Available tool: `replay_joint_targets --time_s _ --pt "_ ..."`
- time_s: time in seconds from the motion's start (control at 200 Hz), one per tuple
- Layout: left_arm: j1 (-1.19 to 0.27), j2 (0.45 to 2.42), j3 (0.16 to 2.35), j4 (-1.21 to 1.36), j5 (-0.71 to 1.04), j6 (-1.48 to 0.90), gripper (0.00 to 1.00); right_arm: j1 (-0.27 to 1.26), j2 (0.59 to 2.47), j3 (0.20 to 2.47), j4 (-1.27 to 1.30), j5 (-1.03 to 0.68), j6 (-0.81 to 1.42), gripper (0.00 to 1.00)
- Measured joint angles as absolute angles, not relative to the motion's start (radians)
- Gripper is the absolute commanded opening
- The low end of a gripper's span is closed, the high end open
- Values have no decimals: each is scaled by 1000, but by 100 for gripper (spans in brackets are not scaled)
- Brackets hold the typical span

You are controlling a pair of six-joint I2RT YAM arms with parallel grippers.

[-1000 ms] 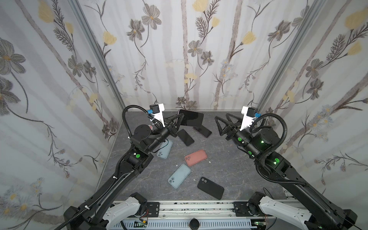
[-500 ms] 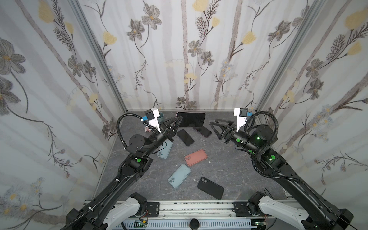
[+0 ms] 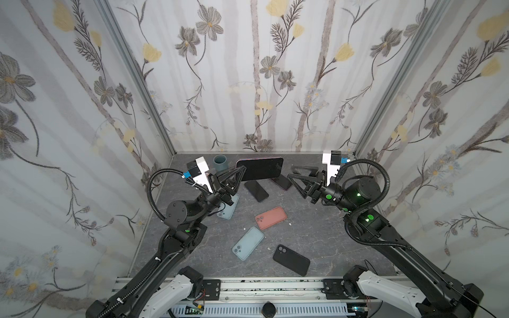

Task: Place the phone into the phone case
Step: 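Hold the phone upright with both grippers gripping its opposite ends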

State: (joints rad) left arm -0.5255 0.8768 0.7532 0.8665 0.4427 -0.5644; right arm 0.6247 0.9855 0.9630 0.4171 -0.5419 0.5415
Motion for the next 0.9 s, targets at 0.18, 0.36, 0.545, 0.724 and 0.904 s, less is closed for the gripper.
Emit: replay_joint_targets --time_s 0.18,0.36,0.545,0.724,0.904 --pt "-525 915 756 926 521 -640 0 625 1003 948 488 -584 550 57" --pt "-526 929 757 976 566 -690 0 634 1012 941 554 -639 561 48" --pt "-526 931 757 996 590 -707 0 644 1019 940 587 -677 567 40" --pt "-527 931 757 1013 599 -715 0 664 1024 937 618 -701 567 38" --pt "-528 929 756 1027 603 -734 0 686 1040 937 640 -721 566 31"
